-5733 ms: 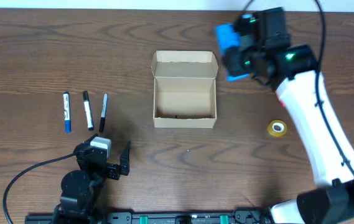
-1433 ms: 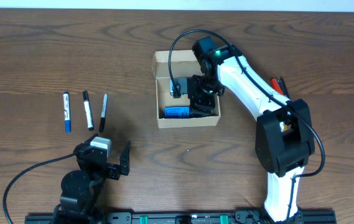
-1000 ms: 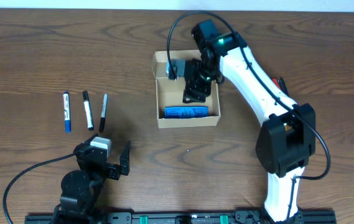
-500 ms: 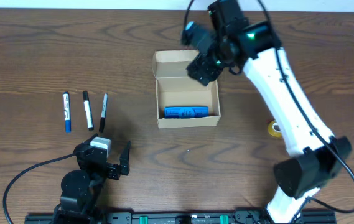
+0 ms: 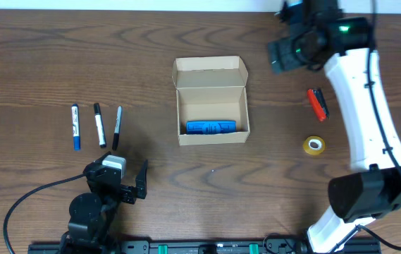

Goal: Pack container
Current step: 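Move the right gripper to the red stapler and grasp it, then carry the red stapler into the box beside the duster, then release the stapler and raise the right gripper out of the box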

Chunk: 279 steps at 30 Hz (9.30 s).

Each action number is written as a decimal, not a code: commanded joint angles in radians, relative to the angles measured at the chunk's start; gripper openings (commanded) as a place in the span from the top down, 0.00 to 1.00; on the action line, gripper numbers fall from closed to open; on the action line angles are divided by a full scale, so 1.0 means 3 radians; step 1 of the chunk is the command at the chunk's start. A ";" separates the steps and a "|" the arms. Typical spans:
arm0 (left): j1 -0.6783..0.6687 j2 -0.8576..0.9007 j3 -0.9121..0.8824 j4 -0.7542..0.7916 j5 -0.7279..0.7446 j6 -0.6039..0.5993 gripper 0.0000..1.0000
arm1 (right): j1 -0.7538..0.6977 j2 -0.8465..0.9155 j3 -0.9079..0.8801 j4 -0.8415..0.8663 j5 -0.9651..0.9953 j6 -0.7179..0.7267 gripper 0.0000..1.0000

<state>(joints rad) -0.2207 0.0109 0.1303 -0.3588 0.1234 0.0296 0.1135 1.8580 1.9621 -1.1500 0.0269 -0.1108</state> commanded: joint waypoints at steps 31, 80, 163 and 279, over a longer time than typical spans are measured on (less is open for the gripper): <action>-0.0008 -0.0022 -0.0072 -0.0010 -0.0041 -0.0011 0.05 | -0.1067 0.0886 -0.1396 0.1527 -0.0203 -0.0289 0.01; -0.0008 -0.0022 -0.0072 -0.0011 -0.0041 -0.0011 0.05 | -0.1066 0.0979 -0.1620 0.1629 -0.0114 -0.0355 0.55; -0.0008 -0.0022 -0.0072 -0.0010 -0.0041 -0.0011 0.05 | 0.1391 0.0904 -0.0638 0.0807 -0.1213 -0.2719 0.99; -0.0008 -0.0022 -0.0072 -0.0010 -0.0041 -0.0011 0.05 | -0.0182 -0.1790 -0.3155 0.0947 0.0074 0.0350 0.29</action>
<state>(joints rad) -0.2207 0.0109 0.1303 -0.3584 0.1234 0.0296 0.0807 1.3277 1.0737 -0.8810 -0.0479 -0.1375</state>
